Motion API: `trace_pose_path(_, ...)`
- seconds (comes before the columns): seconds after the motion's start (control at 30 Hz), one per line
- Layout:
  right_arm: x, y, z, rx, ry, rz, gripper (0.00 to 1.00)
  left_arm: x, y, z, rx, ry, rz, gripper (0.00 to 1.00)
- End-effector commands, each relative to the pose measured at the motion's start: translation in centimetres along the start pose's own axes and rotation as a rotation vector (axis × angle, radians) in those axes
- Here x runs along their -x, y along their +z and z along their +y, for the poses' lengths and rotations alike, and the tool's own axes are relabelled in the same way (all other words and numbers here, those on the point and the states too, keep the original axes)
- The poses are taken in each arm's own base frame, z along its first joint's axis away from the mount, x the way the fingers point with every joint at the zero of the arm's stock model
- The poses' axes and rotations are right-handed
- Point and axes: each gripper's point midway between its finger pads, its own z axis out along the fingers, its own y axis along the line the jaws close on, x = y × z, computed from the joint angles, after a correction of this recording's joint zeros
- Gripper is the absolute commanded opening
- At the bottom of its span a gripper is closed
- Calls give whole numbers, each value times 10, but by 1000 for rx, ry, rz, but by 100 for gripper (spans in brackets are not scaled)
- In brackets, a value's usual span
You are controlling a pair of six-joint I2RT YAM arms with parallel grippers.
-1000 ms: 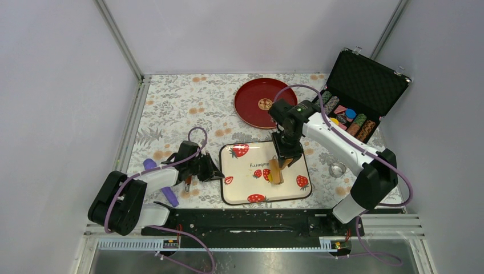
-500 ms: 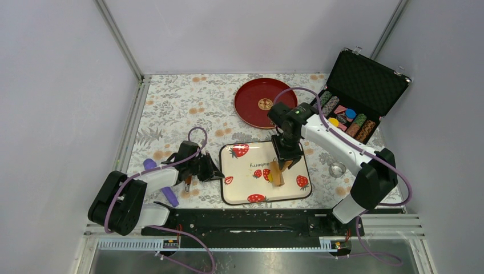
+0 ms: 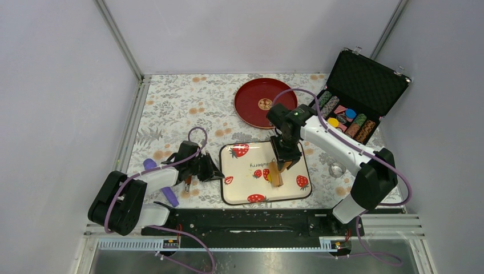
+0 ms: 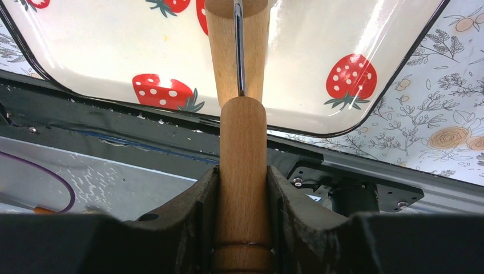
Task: Roll out the dumpling wrappers from the dough
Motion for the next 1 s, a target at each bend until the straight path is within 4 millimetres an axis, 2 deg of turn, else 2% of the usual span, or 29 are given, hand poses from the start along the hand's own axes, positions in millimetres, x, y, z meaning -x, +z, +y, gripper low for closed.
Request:
trace_pose_path(0.0,-6,16,-2,-33,-20,41,0,-1,3,16,52,-5,-18,6)
trace_pose_path(0.23,-8,22,-12,-89,-24,55,0,-1,3,15,51,-4,-18,5)
trace_pose_path(0.77,-10,41,-5,-58,-31,82,0,-1,3,15,52,-4,-18,5)
trace_pose_path(0.97,-11,49,-14,-107,-28,90,0,-2,3,16,53,-5,-17,5)
